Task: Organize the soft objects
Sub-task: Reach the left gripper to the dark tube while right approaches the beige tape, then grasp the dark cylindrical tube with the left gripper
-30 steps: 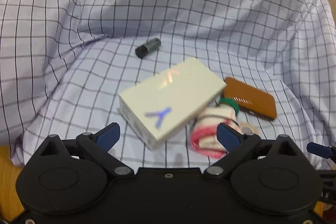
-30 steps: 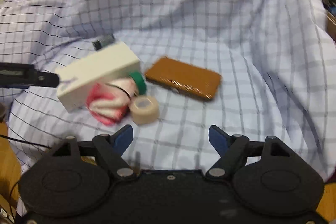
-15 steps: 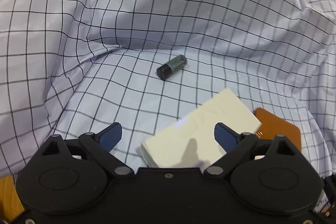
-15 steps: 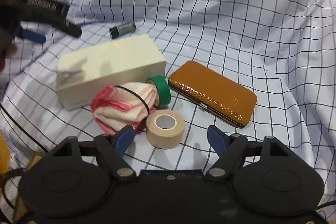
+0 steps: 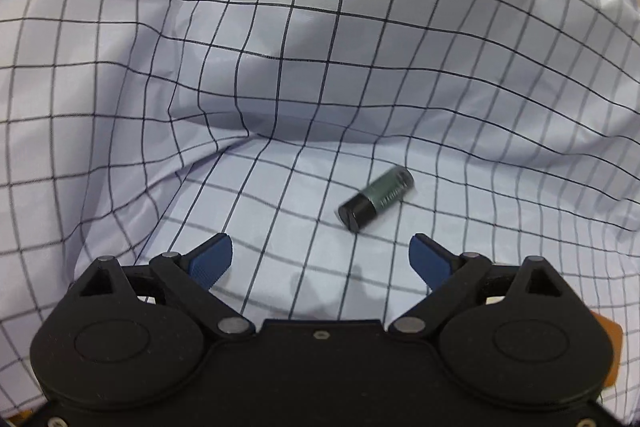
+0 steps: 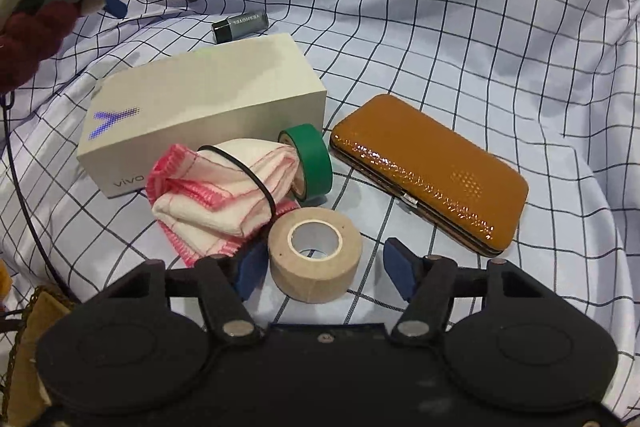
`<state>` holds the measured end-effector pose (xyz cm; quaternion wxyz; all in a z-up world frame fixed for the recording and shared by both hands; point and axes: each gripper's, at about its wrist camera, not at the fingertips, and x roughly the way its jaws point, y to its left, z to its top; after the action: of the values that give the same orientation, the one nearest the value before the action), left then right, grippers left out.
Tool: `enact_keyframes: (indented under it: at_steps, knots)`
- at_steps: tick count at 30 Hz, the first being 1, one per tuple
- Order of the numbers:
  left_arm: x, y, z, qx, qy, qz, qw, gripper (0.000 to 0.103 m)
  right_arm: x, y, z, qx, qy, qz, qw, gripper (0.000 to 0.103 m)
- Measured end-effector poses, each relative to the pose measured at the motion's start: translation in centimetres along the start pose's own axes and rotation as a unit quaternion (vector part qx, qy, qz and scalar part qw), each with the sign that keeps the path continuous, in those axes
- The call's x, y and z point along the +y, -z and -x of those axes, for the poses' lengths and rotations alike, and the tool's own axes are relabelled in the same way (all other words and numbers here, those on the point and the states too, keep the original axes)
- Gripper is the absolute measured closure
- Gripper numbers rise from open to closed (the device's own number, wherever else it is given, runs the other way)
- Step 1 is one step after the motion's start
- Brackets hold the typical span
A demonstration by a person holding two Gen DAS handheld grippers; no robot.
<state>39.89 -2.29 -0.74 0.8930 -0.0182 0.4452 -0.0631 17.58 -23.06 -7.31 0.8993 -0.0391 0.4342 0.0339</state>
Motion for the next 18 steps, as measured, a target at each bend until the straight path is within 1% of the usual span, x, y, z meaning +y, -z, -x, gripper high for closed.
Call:
enact_keyframes:
  at_steps: [5, 8, 14, 16, 18]
  knots:
    - [-0.9, -0.4, -2.3, 0.007, -0.011, -0.01, 0.9999, 0.011, -0.2, 0.1, -0.1, 0.003, -0.011, -0.007, 1.0, 0.041]
    - [-1.7, -0.4, -3.7, 0.012, -0.008, -0.017, 0.9998, 0.011, -0.3, 0.1, 0.0, 0.0, -0.017, -0.009, 1.0, 0.041]
    - [-3.7, -1.6, -5.7, 0.001, -0.006, -0.049, 0.9988, 0.009, -0.5, 0.0, 0.2, -0.001, -0.021, -0.013, 1.0, 0.041]
    - [-3.9, -2.3, -6.6, 0.017, -0.002, -0.042, 0.999, 0.009, -0.5, 0.0, 0.2, -0.001, -0.021, -0.013, 1.0, 0.041]
    - [-3.6, -3.1, -7.3, 0.04, 0.012, -0.005, 0.9991, 0.009, -0.5, 0.0, 0.2, -0.001, -0.023, -0.013, 1.0, 0.041]
